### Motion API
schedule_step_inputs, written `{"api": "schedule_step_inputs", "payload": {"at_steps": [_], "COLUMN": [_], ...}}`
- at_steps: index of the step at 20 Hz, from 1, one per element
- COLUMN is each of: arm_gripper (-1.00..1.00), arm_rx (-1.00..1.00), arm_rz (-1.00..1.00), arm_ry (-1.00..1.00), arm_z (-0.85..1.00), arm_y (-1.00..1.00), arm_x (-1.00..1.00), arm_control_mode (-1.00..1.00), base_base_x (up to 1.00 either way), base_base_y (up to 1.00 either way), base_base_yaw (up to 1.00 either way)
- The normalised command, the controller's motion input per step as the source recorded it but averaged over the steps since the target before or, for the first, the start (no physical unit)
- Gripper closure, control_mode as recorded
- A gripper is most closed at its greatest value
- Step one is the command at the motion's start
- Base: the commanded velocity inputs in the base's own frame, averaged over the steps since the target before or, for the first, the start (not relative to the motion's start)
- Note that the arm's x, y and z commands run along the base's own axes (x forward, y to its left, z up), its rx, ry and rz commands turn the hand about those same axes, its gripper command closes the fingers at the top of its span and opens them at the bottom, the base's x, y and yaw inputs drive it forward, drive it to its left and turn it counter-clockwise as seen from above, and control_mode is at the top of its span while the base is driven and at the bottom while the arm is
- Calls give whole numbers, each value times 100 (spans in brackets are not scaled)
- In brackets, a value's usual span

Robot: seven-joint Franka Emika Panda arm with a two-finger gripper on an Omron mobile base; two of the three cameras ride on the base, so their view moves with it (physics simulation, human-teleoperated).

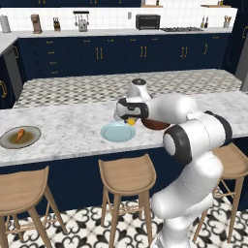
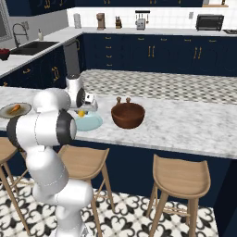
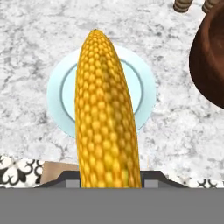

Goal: Pick the chicken drumstick and corn from their plates and place them in the bowl. Then put the bowl in the fridge.

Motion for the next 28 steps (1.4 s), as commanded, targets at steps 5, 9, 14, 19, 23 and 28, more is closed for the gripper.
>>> {"api": "schedule_step_inputs", "payload": {"at_steps": [5,9,14,19,23,28], "arm_gripper": [100,100,100,100,100,100], "arm_rx": [0,0,0,0,0,0], "arm_rz": [-2,-3,-6,-3,0,0], "arm_ry": [0,0,0,0,0,0], "arm_z": [46,39,28,1,-3,-8], "arm_y": [-53,-62,-60,-55,-47,-44], "arm_x": [-14,-9,-1,3,28,45], "arm_control_mode": [-100,-100,-100,-100,-100,-100], "base_base_x": [0,0,0,0,0,0], "base_base_y": [0,0,0,0,0,0], "base_base_yaw": [0,0,0,0,0,0]}}
